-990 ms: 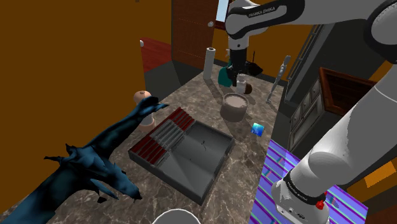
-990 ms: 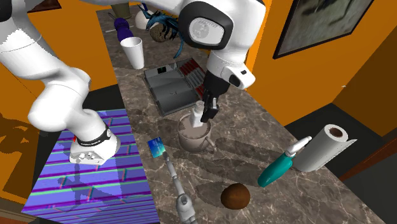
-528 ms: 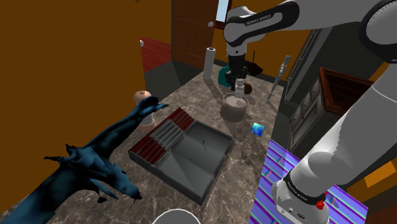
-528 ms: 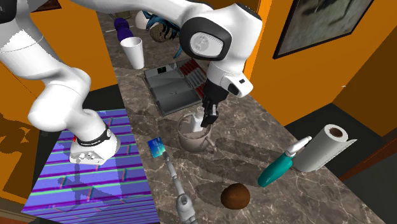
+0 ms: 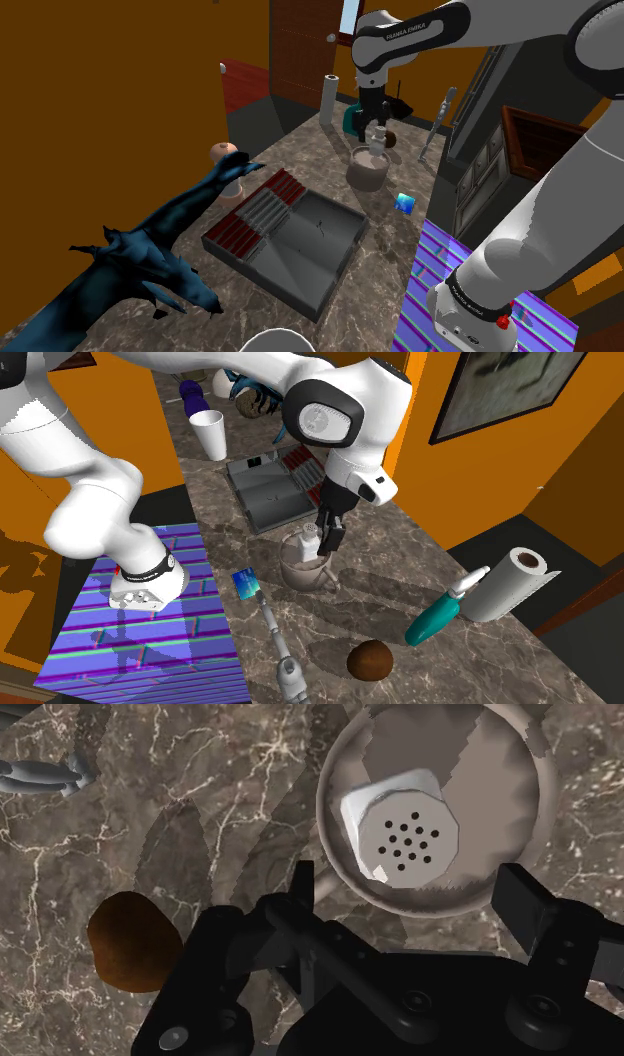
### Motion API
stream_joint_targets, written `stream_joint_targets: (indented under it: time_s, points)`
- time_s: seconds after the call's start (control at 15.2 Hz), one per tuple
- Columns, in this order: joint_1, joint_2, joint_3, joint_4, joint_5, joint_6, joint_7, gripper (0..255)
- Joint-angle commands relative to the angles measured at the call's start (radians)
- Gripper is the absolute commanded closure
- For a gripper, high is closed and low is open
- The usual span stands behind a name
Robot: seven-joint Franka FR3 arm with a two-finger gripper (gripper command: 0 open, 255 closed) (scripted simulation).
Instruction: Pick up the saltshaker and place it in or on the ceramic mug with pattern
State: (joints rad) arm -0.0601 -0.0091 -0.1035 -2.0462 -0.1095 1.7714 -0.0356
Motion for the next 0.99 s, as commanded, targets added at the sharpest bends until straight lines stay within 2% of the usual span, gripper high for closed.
stream_joint_targets:
  time_s: [0.0, 0.13, 0.4, 0.92]
  points:
    - [0.000, 0.000, 0.000, 0.000, 0.000, 0.000, 0.000, 0]
    - [0.000, 0.000, 0.000, 0.000, 0.000, 0.000, 0.000, 0]
    - [0.006, 0.011, 0.006, 0.138, 0.006, -0.127, -0.004, 0]
    - [0.006, 0.011, 0.006, 0.138, 0.006, -0.127, -0.004, 0]
